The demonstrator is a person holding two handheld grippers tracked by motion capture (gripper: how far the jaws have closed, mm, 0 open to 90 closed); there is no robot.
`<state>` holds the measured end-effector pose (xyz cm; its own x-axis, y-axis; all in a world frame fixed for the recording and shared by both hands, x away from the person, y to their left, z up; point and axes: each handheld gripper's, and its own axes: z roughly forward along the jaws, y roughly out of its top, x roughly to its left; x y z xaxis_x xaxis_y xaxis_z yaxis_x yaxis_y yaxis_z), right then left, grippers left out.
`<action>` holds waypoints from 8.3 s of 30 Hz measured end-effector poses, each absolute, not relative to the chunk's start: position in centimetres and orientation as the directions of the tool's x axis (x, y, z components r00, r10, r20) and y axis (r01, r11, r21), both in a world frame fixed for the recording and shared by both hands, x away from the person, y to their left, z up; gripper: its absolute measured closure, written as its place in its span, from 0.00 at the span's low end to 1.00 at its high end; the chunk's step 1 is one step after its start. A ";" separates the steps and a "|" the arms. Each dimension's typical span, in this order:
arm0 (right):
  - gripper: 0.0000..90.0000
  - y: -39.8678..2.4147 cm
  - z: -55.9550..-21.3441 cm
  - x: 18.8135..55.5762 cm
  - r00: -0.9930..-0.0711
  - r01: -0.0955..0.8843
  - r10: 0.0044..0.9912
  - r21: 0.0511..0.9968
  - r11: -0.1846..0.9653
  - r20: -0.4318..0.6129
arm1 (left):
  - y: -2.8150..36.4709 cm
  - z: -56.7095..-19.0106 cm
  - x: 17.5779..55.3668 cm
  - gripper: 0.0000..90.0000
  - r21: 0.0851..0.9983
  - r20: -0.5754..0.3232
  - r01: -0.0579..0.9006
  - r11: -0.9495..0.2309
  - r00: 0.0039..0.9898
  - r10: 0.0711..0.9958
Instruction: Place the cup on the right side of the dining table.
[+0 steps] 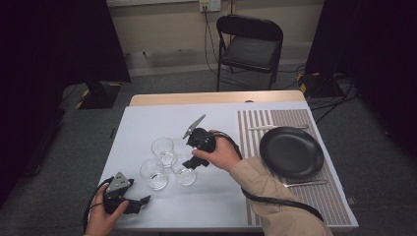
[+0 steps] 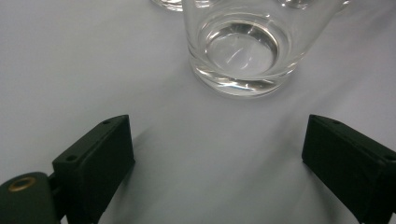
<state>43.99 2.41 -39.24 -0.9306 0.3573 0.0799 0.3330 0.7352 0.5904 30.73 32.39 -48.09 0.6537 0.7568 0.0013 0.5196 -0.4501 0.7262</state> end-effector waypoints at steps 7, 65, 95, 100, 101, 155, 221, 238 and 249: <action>0.15 2.7 -39.8 44.1 -0.926 0.342 0.371 0.585 0.735 0.075 | 32.4 -48.1 30.7 0.09 0.727 0.001 0.519 -0.450 0.654 0.757; 0.79 3.7 -41.7 43.4 -0.921 0.379 0.369 0.503 0.777 0.124 | 32.4 -48.1 30.7 0.09 0.726 0.002 0.519 -0.451 0.654 0.757; 0.95 1.4 -41.8 42.5 -0.872 0.470 0.463 0.534 0.703 0.159 | 32.4 -48.1 30.7 0.09 0.727 0.001 0.519 -0.450 0.654 0.756; 0.95 0.9 -41.6 42.8 -0.858 0.491 0.483 0.551 0.675 0.172 | 32.4 -48.1 30.7 0.09 0.726 0.002 0.519 -0.451 0.654 0.757; 0.95 0.9 -41.6 42.8 -0.858 0.491 0.483 0.551 0.675 0.172 | 32.4 -48.1 30.7 0.09 0.726 0.002 0.519 -0.451 0.654 0.757; 0.95 -6.6 -37.9 43.8 -0.773 0.582 0.613 0.569 0.581 0.164 | 32.4 -48.1 30.7 0.09 0.728 0.000 0.520 -0.447 0.652 0.758; 0.95 -12.4 -38.4 46.2 -0.653 0.674 0.742 0.564 0.477 0.152 | 32.4 -48.1 30.7 0.09 0.729 -0.001 0.519 -0.446 0.652 0.758; 0.95 -13.3 -38.8 47.0 -0.628 0.692 0.764 0.557 0.459 0.151 | 32.4 -48.1 30.7 0.09 0.729 -0.001 0.519 -0.446 0.652 0.758; 0.95 -14.0 -38.9 47.5 -0.612 0.700 0.777 0.558 0.446 0.148 | 32.4 -48.1 30.7 0.09 0.729 -0.001 0.519 -0.446 0.652 0.758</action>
